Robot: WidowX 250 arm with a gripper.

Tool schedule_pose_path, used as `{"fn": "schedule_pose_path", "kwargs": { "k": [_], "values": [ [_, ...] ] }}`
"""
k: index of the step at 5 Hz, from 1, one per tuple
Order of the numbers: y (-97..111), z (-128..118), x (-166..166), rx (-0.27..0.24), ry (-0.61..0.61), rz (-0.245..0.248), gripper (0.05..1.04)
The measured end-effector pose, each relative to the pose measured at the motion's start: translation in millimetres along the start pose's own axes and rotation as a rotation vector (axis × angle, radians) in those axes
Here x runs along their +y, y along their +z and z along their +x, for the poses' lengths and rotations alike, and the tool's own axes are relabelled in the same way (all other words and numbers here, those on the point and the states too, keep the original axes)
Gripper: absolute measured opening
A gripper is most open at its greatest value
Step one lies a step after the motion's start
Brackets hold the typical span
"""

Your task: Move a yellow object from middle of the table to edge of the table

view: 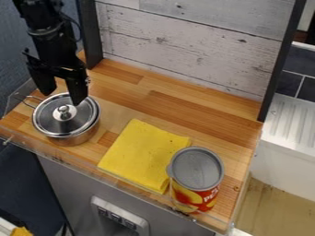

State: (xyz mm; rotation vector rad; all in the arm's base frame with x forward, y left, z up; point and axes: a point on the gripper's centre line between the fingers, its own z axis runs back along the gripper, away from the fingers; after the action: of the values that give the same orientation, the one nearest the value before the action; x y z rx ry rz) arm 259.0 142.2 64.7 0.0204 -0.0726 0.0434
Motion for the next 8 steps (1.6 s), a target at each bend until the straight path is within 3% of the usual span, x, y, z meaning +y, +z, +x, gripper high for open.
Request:
{"fn": "schedule_pose_path", "kwargs": {
  "k": [1, 2, 4, 5, 7, 8],
  "values": [
    [-8.3, -3.9, -2.6, 0.028, 0.003, -0.013, 1.0],
    [-26.3, -12.0, -48.8, 0.078, -0.096, -0.04, 1.0],
    [-45.6, -15.3, -114.2, 0.098, -0.243, 0.001, 1.0],
    [-69.4, -17.4, -121.5, 0.159, -0.215, 0.012, 1.001],
    [-77.0, 3.1, -123.7, 0.171, -0.199, 0.028, 1.001],
    [-79.2, 42.4, -124.3, 0.141, -0.149, 0.02, 1.001]
  ]
}}
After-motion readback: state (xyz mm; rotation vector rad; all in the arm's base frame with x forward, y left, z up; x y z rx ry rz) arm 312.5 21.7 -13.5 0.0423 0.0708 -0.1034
